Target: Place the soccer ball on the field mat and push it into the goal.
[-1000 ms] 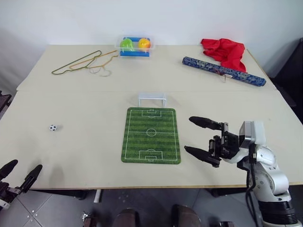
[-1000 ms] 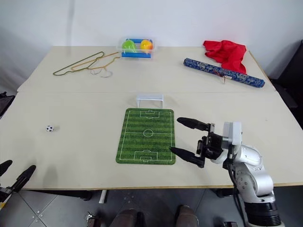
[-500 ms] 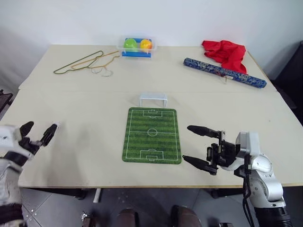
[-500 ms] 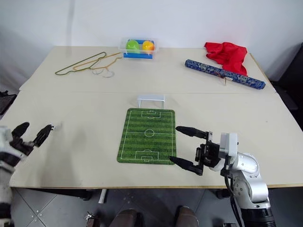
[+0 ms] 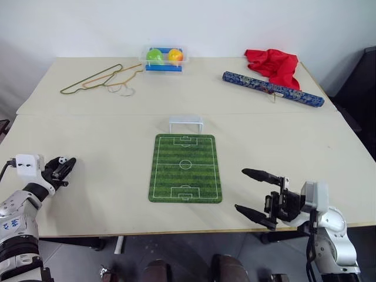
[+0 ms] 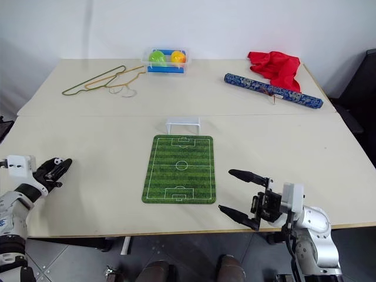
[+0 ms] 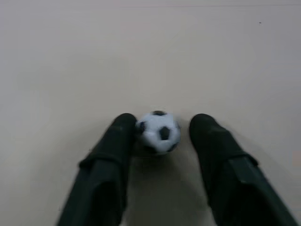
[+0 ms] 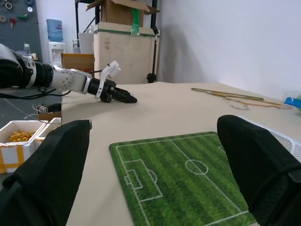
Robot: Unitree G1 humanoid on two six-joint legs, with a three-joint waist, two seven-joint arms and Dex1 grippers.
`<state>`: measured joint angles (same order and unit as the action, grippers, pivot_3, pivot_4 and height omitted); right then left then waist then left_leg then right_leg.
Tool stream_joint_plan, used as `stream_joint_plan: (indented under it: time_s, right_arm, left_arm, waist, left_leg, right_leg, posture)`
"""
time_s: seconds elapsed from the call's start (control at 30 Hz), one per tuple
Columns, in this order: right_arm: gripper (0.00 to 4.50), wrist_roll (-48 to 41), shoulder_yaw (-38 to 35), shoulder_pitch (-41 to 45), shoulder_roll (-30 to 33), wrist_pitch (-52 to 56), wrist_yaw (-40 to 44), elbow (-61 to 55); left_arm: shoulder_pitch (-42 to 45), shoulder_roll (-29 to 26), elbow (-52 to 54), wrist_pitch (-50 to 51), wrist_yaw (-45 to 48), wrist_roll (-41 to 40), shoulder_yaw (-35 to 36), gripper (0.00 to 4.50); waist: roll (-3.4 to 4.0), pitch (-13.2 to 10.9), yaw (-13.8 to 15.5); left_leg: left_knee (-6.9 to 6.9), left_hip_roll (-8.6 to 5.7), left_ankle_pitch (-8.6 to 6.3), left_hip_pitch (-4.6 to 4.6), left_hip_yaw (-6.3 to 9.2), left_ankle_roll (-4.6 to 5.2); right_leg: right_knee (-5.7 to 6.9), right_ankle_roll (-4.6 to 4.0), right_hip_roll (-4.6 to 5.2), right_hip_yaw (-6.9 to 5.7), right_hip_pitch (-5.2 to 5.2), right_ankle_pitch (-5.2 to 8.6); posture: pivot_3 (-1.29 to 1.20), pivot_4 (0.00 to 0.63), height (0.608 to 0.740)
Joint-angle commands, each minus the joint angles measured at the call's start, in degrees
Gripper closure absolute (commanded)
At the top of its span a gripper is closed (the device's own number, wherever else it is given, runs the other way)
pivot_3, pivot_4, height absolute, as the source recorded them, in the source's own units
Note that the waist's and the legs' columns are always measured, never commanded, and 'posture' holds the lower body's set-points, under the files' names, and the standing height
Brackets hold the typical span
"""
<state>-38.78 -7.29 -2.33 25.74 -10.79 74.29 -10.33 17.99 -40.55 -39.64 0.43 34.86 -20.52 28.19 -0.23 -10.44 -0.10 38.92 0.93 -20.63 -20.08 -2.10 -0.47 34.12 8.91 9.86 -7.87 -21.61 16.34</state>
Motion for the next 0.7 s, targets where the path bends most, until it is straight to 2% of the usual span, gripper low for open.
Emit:
stream_joint_plan:
  time_s: [0.03,0.2,0.27,0.33,0.5,0.63,0.7]
  right_arm:
    - [0.0,-0.55,-1.49,-1.3,-0.31,-2.56,1.25,0.13]
    - [0.0,-0.72,-1.94,-2.17,-0.08,-4.45,2.28,1.68]
    - [0.0,-1.66,-4.24,-2.99,1.45,-5.59,4.47,3.79]
    - [0.0,-2.36,-6.02,-3.71,2.81,-6.33,6.53,5.14]
    - [0.0,-4.56,-9.64,-6.41,4.32,-7.35,10.47,6.51]
    - [0.0,-4.33,-11.96,-8.07,4.14,-9.58,12.64,10.47]
    - [0.0,-3.94,-12.3,-8.3,4.21,-10.82,13.55,11.76]
  left_arm:
    - [-0.76,-0.22,-1.25,-0.78,1.67,-0.62,0.5,3.64]
    - [-0.58,0.5,0.79,-2.42,5.91,-3.54,1.56,3.64]
    - [-1.62,0.53,10.32,-2.02,16.64,-8.91,0.39,3.64]
    - [-2.57,-0.26,17.37,0.61,23.27,-11.44,-1.93,3.64]
    - [-1.86,-3.26,28.68,6.05,33.71,-9.95,-12.61,3.64]
    - [2.43,-0.9,32.11,5.66,39.48,-5.87,-23.86,3.64]
    - [3.93,1.02,31.86,4.54,39.71,-4.21,-26.73,3.64]
  waist:
    - [0.01,0.0,0.0]
    - [0.01,0.0,0.01]
    - [0.0,0.0,0.12]
    - [-0.03,-0.02,0.65]
    - [0.15,0.0,1.01]
    - [0.23,-0.01,1.33]
    - [0.23,-0.01,1.42]
  left_leg:
    - [0.0,0.0,-0.01,0.01,0.0,0.0]
    - [0.01,0.0,-0.02,0.0,-0.02,0.0]
    - [0.04,0.0,-0.02,-0.02,-0.02,0.01]
    - [0.13,0.02,-0.07,-0.09,0.0,0.04]
    - [0.16,0.02,-0.11,-0.04,-0.06,0.06]
    - [0.15,0.01,-0.12,-0.01,-0.15,0.07]
    - [0.16,0.0,-0.12,-0.02,-0.17,0.08]
  right_leg:
    - [0.0,0.0,0.0,0.01,0.0,0.0]
    - [0.01,0.0,0.0,0.02,0.0,0.0]
    - [0.01,0.0,0.0,0.02,0.0,0.0]
    - [0.0,0.01,0.0,0.0,-0.01,0.0]
    - [-0.02,0.03,-0.02,0.08,0.0,-0.02]
    - [-0.03,0.04,-0.04,0.15,0.0,-0.02]
    - [-0.04,0.05,-0.04,0.17,0.0,-0.03]
  posture:
    - [0.0,0.15,0.74]
    - [0.0,0.15,0.74]
    - [0.0,0.15,0.74]
    - [0.0,0.15,0.74]
    - [0.0,0.15,0.74]
    - [0.0,0.15,0.74]
    - [0.0,0.15,0.74]
